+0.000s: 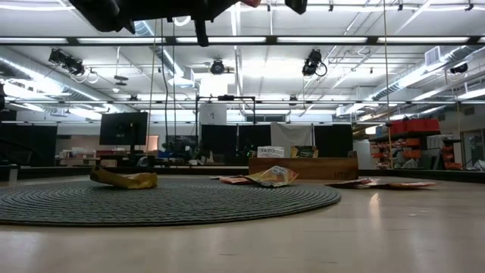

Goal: Pick & Place Tea
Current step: Put the orange tea bag into the right section of the wooden organizer

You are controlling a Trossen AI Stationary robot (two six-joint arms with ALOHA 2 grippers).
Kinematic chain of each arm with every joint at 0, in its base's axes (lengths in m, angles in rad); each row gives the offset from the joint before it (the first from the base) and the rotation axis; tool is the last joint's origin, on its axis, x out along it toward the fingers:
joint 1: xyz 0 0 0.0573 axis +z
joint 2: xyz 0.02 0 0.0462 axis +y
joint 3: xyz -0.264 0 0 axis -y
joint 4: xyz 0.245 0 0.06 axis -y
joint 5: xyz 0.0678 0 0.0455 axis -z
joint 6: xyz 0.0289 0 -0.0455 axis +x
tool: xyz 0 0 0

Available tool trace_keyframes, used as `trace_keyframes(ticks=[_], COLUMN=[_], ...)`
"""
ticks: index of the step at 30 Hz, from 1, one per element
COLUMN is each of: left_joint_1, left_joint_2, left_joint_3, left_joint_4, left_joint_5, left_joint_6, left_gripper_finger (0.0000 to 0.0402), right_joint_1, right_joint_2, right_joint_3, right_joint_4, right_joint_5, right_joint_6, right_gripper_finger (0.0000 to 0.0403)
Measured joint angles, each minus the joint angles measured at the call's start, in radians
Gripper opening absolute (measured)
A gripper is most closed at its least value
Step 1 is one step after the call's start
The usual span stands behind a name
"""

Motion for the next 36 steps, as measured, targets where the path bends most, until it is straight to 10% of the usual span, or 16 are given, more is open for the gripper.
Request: trace_keyframes(ticks=[16, 27, 36], left_joint_1=[0.024, 0.024, 0.024], left_joint_2=[0.000, 0.000, -0.001], left_joint_3=[0.000, 0.000, 0.001], left_joint_4=[-0.003, -0.002, -0.009], left_joint_5=[-0.003, 0.000, -0.003], left_joint_6=[-0.002, -0.008, -0.024], left_gripper_finger=[0.0006, 0.0015, 0.0038], right_joint_1=[0.006, 0.006, 0.002], right_joint_2=[0.013, 0.034, 0.029], right_joint_3=[0.001, 0.001, 0.001], right_joint_4=[0.040, 0.006, -0.056], right_joint_5=[-0.041, -0.012, 0.075], right_joint_6=[0.037, -0.031, -0.068], right_gripper_finger=[0.0173, 0.0014, 0.0002])
